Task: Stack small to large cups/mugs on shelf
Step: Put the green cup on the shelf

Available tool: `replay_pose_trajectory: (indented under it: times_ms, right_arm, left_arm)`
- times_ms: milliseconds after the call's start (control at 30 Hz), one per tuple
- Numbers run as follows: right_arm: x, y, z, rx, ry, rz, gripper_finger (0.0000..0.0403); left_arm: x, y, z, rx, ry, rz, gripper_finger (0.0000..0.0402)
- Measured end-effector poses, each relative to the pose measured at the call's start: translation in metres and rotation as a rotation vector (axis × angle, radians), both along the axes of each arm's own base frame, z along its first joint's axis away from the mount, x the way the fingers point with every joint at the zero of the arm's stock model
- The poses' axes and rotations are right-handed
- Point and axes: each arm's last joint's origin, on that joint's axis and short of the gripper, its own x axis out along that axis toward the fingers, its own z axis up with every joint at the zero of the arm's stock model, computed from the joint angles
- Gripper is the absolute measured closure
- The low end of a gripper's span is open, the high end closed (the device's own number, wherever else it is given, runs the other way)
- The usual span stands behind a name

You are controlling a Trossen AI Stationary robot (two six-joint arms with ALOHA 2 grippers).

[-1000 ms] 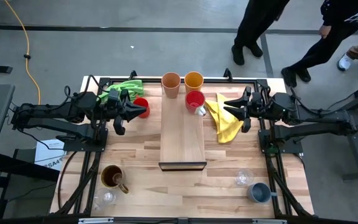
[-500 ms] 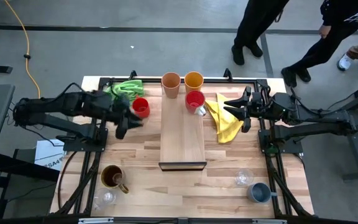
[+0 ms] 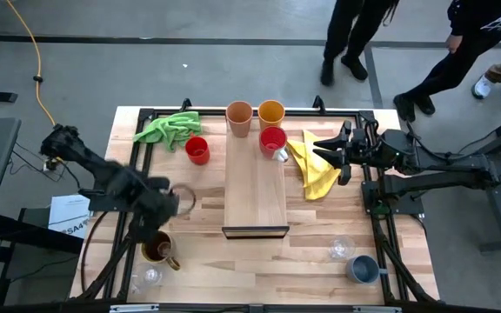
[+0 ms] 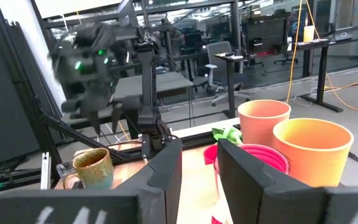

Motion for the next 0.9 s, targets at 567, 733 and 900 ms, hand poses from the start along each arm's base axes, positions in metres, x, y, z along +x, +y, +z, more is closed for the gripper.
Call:
replay_pose_trajectory:
  times_ms: [567, 733, 900]
  right_arm:
    - [0.0, 0.0, -0.003, 0.002, 0.029, 0.0, 0.0308]
    - [0.0, 0.0, -0.003, 0.002, 0.03, 0.0, 0.0308]
    - [0.0, 0.0, -0.003, 0.002, 0.029, 0.0, 0.0308]
  left_arm:
    - [-0.016, -0.028, -0.081, 0.022, 0.077, 0.012, 0.0224]
    - [-0.015, -0.028, -0.093, 0.0, 0.065, 0.045, 0.0224]
    - [-0.017, -0.027, -0.1, 0.005, 0.081, 0.07, 0.0224]
